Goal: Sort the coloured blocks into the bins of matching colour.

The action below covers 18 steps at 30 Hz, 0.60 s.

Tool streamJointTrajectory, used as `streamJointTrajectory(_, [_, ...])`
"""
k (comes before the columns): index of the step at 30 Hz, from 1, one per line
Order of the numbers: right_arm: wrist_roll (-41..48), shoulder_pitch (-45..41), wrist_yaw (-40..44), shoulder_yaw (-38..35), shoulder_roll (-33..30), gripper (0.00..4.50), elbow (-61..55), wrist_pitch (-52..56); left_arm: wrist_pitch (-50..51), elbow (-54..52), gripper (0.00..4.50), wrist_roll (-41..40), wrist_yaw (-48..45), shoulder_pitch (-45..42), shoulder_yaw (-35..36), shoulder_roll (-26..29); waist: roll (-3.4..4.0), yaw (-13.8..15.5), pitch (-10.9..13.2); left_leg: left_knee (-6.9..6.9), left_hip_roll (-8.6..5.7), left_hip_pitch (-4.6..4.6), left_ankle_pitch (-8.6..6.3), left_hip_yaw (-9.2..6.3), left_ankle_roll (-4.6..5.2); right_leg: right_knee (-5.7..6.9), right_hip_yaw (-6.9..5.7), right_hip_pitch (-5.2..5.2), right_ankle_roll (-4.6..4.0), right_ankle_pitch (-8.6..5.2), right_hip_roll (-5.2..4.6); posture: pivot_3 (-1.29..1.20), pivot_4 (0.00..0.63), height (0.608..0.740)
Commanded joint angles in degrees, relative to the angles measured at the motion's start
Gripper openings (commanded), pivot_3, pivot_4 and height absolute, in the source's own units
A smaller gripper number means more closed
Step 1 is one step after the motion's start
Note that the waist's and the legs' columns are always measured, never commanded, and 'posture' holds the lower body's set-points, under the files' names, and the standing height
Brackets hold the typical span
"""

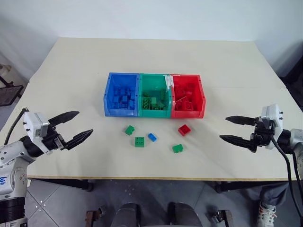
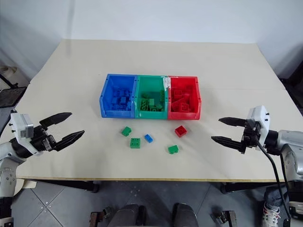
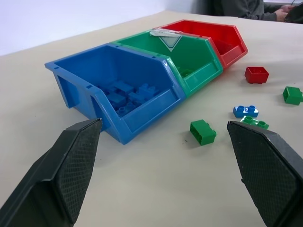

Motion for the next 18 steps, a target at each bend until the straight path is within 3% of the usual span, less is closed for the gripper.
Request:
streamJointTrajectory(1, [1.2, -0.6, -0.5, -2.0, -0.5, 4.44, -1.7, 0.0, -1.1, -0.6, 4.50, -0.4, -0.7, -0.6, 0.3, 0.4, 0.00, 0.0, 0.0, 0.00, 0.00, 0.00, 0.00, 0.00, 0.00, 0.01, -0.01, 0.00, 0.00, 0.00, 0.00, 0.00, 0.150, 0.740])
streamJointTrajectory(8, [1.1, -1.6, -2.1, -1.2, 0.0, 4.44, -2.5, 0.8, 5.4, -1.4, 4.50, -0.1, 6.5, -2.0, -0.1, 0.5, -0.01, 0.0, 0.0, 0.01, 0.00, 0.00, 0.00, -0.02, 0.01, 0.02, -0.05, 0.01, 0.00, 0.00, 0.00, 0.00, 0.150, 0.740])
streamJointTrajectory(13, [-0.6, -0.3, -4.3, -0.2, -0.9, 4.44, -4.6, 2.6, 6.4, -5.2, 4.50, 0.1, 3.6, -1.4, -4.0, 0.5, -0.01, 0.1, 0.0, 0.03, -0.01, -0.01, 0.00, -0.04, 0.02, 0.08, -0.04, 0.01, 0.00, 0.00, 0.00, 0.00, 0.150, 0.740])
streamJointTrajectory(18, [-0.5, 8.2, -2.5, -5.1, -5.8, 4.44, -8.3, 4.0, 3.3, -1.0, 4.50, 2.8, -0.7, -4.9, -8.8, 0.7, 0.00, 1.0, 0.0, 0.05, -0.06, -0.01, 0.00, -0.06, 0.02, 0.07, -0.09, 0.02, 0.00, 0.00, 0.08, 0.00, 0.150, 0.740])
